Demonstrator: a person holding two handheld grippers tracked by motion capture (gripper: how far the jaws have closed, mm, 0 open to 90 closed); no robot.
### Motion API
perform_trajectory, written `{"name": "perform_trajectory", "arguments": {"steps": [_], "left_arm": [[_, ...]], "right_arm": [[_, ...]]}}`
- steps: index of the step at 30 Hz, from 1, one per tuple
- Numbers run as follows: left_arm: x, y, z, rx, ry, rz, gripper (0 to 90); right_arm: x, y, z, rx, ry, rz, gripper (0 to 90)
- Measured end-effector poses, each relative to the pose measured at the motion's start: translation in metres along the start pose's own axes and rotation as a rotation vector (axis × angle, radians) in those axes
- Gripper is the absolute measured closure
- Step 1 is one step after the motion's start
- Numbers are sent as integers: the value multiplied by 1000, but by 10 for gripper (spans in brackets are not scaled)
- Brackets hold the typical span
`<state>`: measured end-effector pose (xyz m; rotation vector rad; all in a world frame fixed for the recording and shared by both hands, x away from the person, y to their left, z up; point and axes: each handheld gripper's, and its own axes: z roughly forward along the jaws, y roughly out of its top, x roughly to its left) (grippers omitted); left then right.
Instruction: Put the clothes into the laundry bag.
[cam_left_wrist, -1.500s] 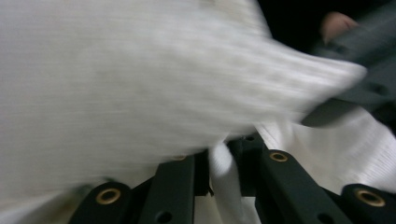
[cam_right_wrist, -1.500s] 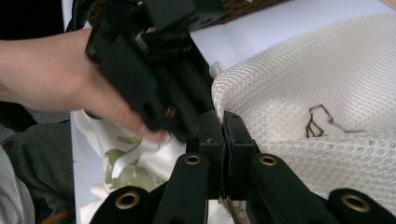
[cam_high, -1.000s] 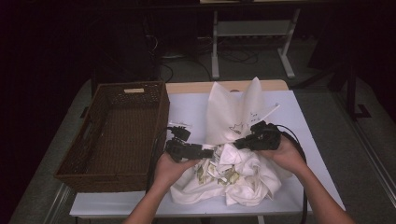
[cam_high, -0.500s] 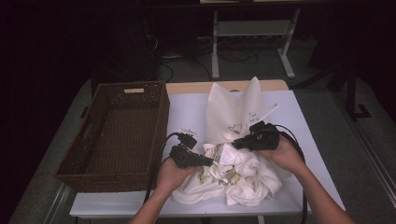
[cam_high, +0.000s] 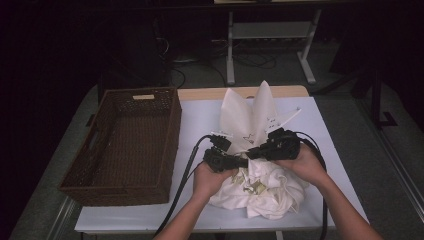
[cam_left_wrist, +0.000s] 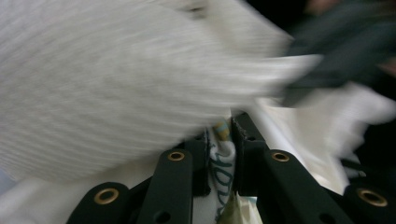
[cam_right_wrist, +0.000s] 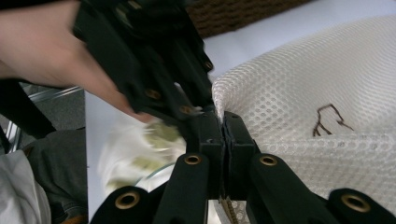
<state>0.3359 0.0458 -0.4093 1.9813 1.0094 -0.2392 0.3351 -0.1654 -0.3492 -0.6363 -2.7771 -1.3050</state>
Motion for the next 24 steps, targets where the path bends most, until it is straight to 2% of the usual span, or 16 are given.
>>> {"name": "perform_trajectory", "arguments": {"steps": [1, 3, 5, 7, 9, 11, 13, 17, 19, 21, 23, 24], "left_arm": [[3, -1, 2, -9, -6, -17, 770], [4, -2, -1, -16, -9, -22, 741], [4, -3, -7, -1, -12, -24, 662], [2, -4, -15, 32, -46, -33, 531], [0, -8, -23, 45, -63, -35, 457], [-1, -12, -28, 50, -111, -49, 405], [-3, -14, -24, 73, -141, -69, 333], [-9, -12, -6, 62, -114, -66, 277], [-12, -10, 3, 45, -51, -39, 331], [-13, -9, 7, 25, 12, 11, 533], [-10, -9, 6, -2, 9, 8, 672], [-10, -9, 5, -14, 11, 13, 712]], "right_arm": [[-2, -2, 1, 15, -11, 0, 878], [-4, -7, 6, 48, -36, 1, 877], [-7, -12, 9, 79, -54, 5, 877], [-11, -16, 9, 68, -53, 23, 876], [-12, -17, 7, 56, -52, 32, 875], [-12, -17, 5, 48, -57, 31, 875], [-13, -17, 5, 47, -55, 30, 875], [-11, -14, 10, 49, -53, 23, 875], [-10, -13, 11, 57, -48, 23, 875], [-9, -13, 11, 52, -44, 19, 875], [-8, -11, 10, 49, -42, 18, 875], [-8, -11, 10, 45, -41, 12, 875]]}}
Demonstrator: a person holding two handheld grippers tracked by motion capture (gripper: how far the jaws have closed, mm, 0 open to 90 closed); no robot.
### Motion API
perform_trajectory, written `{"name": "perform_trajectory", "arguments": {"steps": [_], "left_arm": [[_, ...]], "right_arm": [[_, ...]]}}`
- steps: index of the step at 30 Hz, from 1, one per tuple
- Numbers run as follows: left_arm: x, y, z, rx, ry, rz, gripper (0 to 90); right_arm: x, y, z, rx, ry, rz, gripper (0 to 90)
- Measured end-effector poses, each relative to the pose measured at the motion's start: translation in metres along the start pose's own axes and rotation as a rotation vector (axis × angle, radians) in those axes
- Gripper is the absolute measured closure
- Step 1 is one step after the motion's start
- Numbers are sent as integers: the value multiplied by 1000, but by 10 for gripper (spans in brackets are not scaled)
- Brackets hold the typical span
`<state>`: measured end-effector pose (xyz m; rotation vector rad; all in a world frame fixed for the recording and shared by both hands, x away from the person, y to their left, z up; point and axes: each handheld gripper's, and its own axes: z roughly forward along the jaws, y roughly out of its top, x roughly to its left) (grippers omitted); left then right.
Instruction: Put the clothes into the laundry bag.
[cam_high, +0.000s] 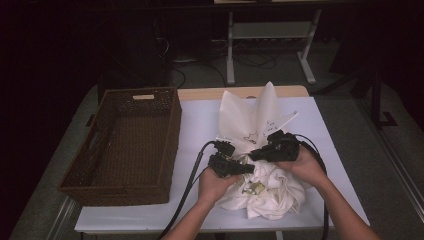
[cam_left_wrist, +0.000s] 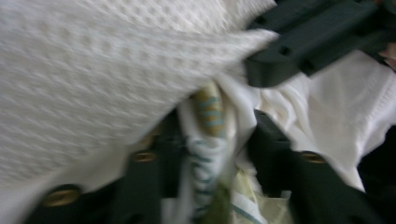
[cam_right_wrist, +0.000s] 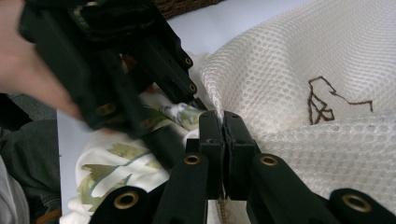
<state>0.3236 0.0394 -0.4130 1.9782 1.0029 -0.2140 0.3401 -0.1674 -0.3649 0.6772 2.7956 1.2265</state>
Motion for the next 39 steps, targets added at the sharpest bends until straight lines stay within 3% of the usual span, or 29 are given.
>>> {"name": "perform_trajectory", "arguments": {"steps": [2, 5, 8, 14, 17, 20, 23, 25, 27, 30, 32, 35, 39], "left_arm": [[-3, 1, -8, -25, 10, 23, 756], [-5, 6, -27, -76, -5, 28, 781], [-6, 10, -44, -83, -40, 32, 788], [-15, 10, -67, -101, -29, 62, 791], [-9, 10, -57, -90, -6, 54, 789], [6, 13, -31, -82, 30, 24, 785], [19, 14, -6, -73, 77, -10, 776], [21, 15, -3, -76, 76, -28, 753], [18, 14, -9, -64, 74, -5, 714], [9, 13, -21, -6, 30, -3, 557], [2, 12, -31, 32, 37, 15, 455], [-4, 7, -50, 64, 27, 43, 408], [-3, -2, -75, 40, 41, 46, 387]], "right_arm": [[2, 1, -3, -7, 3, -3, 875], [5, 2, -10, -22, 8, -18, 875], [13, 7, -18, -57, 26, -35, 877], [25, 23, -22, -75, 45, -89, 877], [26, 26, -19, -57, 47, -96, 878], [25, 24, -15, -41, 40, -89, 878], [15, 17, -8, 5, -17, -57, 878], [7, 10, -1, 47, -50, -30, 878], [-1, 4, 2, 38, -38, 11, 878], [-7, 1, 3, 27, -18, 37, 878], [-6, 2, 5, 25, -18, 30, 878], [-6, 2, 3, 18, -23, 31, 878], [-6, 1, 1, 14, -29, 37, 877]]}}
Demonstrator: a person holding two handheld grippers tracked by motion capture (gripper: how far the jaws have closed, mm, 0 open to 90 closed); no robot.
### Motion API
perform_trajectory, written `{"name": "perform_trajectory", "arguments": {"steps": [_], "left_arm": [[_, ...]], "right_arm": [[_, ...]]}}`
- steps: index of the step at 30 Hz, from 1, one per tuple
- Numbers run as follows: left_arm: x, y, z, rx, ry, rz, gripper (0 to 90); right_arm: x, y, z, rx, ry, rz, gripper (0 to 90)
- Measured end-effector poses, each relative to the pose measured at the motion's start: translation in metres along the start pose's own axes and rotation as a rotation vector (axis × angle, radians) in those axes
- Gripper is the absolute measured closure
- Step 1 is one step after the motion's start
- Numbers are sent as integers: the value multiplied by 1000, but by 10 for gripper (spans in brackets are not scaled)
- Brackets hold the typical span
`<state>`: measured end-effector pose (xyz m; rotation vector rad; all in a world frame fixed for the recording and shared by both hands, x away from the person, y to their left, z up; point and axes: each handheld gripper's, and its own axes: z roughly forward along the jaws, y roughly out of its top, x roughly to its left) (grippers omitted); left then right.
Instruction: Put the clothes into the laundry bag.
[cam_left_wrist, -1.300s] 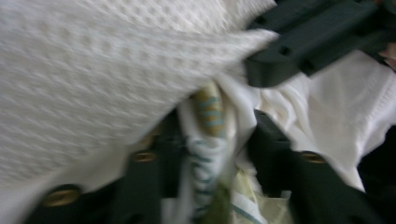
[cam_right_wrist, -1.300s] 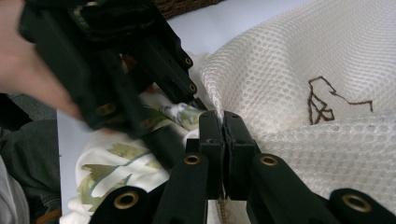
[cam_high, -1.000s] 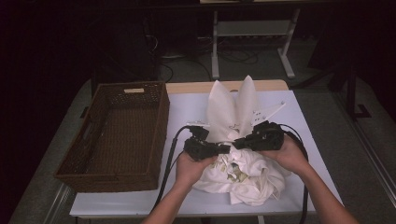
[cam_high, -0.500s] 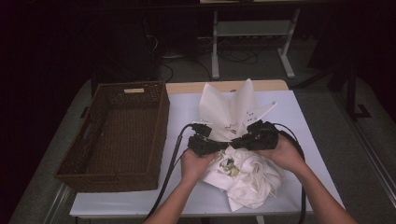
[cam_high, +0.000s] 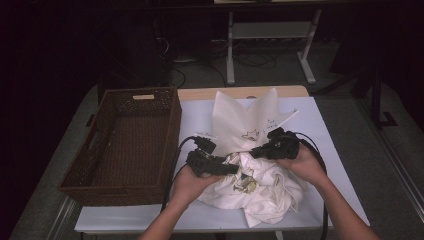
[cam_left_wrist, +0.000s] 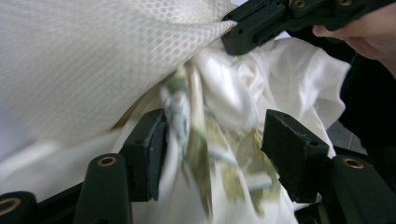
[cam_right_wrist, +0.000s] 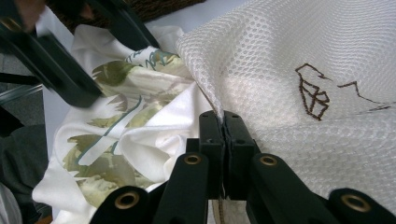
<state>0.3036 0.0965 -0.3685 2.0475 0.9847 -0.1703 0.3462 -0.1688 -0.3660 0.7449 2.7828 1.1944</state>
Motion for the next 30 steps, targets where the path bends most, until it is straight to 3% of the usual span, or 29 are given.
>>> {"name": "perform_trajectory", "arguments": {"steps": [2, 4, 6, 8, 10, 11, 13, 16, 21, 23, 25, 27, 30], "left_arm": [[0, -4, -12, -20, 5, 0, 371], [1, -9, -20, -28, 36, 6, 365], [4, -14, -20, 9, 60, 11, 348], [11, -20, -9, 54, 43, -16, 361], [16, -25, 6, 82, 2, -39, 484], [16, -27, 14, 71, 4, -35, 586], [16, -25, 26, 29, -37, -53, 717], [7, -13, 34, -22, -48, -30, 803], [-1, 11, 42, -89, -64, -35, 826], [0, 16, 48, -121, -39, -37, 829], [4, 19, 56, -140, 16, -42, 828], [11, 19, 61, -128, 9, -82, 816], [12, 15, 54, -95, 3, -66, 733]], "right_arm": [[0, 0, 0, 2, -2, 0, 876], [0, 0, 0, 0, -5, -5, 877], [0, 0, 0, -2, -3, -4, 876], [1, 1, 1, -4, -2, -8, 876], [3, 1, 1, -7, -2, -11, 876], [4, 2, 0, -6, 1, -17, 876], [6, 2, 0, -7, 4, -24, 876], [7, 3, -3, -15, 16, -21, 876], [14, 9, -11, -29, 37, -49, 878], [17, 12, -13, -32, 45, -56, 879], [17, 12, -13, -34, 43, -51, 879], [13, 9, -10, -24, 29, -38, 878], [5, 2, -2, 4, 19, -5, 878]]}}
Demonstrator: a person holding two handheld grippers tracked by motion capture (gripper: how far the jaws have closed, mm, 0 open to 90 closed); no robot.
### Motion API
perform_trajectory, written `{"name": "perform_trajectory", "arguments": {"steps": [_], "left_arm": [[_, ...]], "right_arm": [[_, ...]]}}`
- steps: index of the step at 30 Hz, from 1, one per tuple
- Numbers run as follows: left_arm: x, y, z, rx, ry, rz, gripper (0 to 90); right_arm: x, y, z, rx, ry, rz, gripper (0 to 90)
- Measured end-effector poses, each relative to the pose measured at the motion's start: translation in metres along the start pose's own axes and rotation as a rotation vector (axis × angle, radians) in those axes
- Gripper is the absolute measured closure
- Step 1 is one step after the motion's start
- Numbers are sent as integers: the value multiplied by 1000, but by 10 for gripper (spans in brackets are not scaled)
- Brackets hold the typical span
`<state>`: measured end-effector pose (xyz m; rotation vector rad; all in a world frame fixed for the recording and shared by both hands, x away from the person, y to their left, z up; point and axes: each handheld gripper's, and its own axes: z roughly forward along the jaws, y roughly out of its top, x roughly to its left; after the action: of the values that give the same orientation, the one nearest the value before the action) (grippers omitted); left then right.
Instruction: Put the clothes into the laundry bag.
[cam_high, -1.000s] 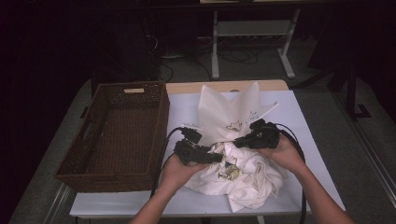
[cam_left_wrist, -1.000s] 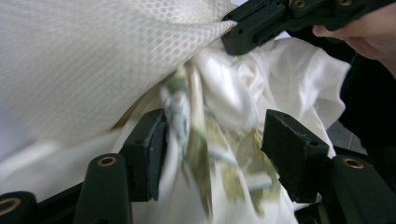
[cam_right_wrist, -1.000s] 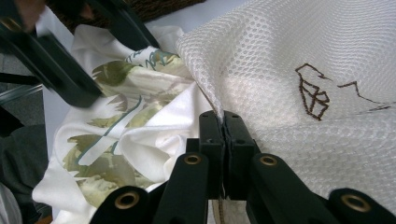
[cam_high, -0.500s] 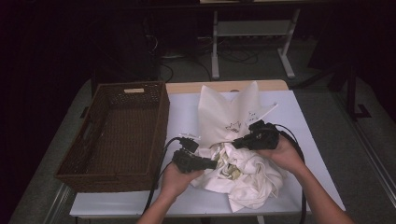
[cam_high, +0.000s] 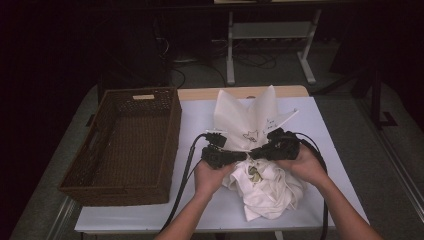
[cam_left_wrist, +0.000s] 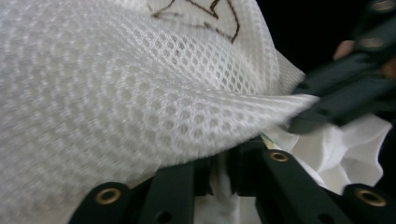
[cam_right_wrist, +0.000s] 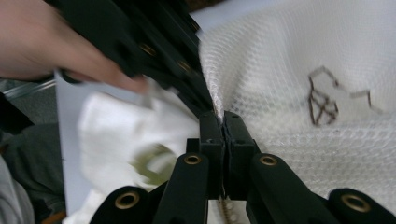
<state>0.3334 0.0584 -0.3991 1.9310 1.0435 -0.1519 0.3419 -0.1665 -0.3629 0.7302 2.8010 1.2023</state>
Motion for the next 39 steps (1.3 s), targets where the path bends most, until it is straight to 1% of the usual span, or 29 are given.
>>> {"name": "perform_trajectory", "arguments": {"steps": [2, 3, 4, 5, 6, 8, 10, 11, 12, 15, 16, 17, 18, 19, 20, 21, 22, 23, 25, 26, 28, 30, 32, 33, 34, 35, 36, 37, 39], "left_arm": [[-3, -3, -10, 33, 10, 31, 613], [-4, -5, -16, 48, 9, 35, 563], [-4, -7, -23, 51, 5, 37, 507], [-5, -10, -31, 50, 11, 47, 470], [-6, -12, -39, 45, 17, 55, 448], [-5, -17, -52, 63, 18, 41, 410], [-4, -22, -60, 70, 41, 44, 394], [-2, -24, -60, 84, 34, 35, 389], [1, -26, -58, 94, 14, 15, 376], [7, -31, -40, 116, -18, -30, 359], [10, -32, -32, 115, -31, -43, 364], [12, -33, -25, 109, -32, -45, 389], [13, -33, -21, 104, -20, -35, 473], [12, -33, -19, 88, 3, -9, 618], [11, -33, -19, 81, 11, 15, 727], [7, -31, -21, 77, 20, 39, 793], [1, -29, -24, 76, 33, 75, 816], [-5, -26, -27, 74, 32, 97, 827], [-16, -19, -33, 65, -14, 110, 832], [-21, -15, -34, 58, -26, 114, 833], [-27, -9, -32, 56, -36, 116, 833], [-27, -6, -24, 46, -47, 99, 833], [-24, -3, -14, 17, -47, 68, 833], [-22, -2, -8, -3, -32, 69, 834], [-18, -1, -3, -26, -3, 72, 833], [-13, -1, 3, -51, 13, 39, 832], [-7, -2, 9, -71, 6, -5, 831], [-3, -3, 14, -74, 2, -25, 829], [-2, -3, 19, -66, 2, -36, 823]], "right_arm": [[-3, -3, 3, -3, 10, 13, 878], [-4, -4, 4, -3, 12, 16, 877], [-4, -4, 4, -5, 13, 16, 878], [-4, -4, 4, -6, 12, 16, 878], [-4, -4, 4, -9, 12, 15, 878], [-4, -3, 3, -14, 9, 14, 876], [-5, -3, 2, -17, 6, 15, 876], [-5, -3, 2, -19, 4, 15, 876], [-5, -3, 2, -21, 4, 12, 876], [-3, -1, 5, -21, 5, 8, 876], [-2, 0, 5, -19, 5, 6, 876], [-1, 0, 6, -17, 5, 5, 876], [-1, 1, 6, -13, 7, 3, 875], [0, 1, 6, -11, 8, 4, 876], [0, 0, 5, -15, 9, 4, 875], [0, 0, 4, -19, 12, 4, 875], [0, -1, 3, -23, 15, 1, 875], [-1, -1, 1, -28, 18, 2, 875], [-2, -2, -1, -52, 49, 17, 876], [-3, -2, -1, -64, 62, 25, 876], [-1, -1, -3, -69, 65, 23, 876], [4, 0, -7, -79, 73, 14, 878], [8, 0, -11, -79, 77, 4, 878], [9, -1, -12, -85, 81, 4, 878], [9, -1, -14, -93, 87, 6, 878], [8, -2, -15, -93, 90, 13, 878], [6, -3, -14, -91, 86, 19, 878], [3, -4, -13, -83, 78, 28, 878], [-4, -8, -8, -61, 61, 52, 877]]}}
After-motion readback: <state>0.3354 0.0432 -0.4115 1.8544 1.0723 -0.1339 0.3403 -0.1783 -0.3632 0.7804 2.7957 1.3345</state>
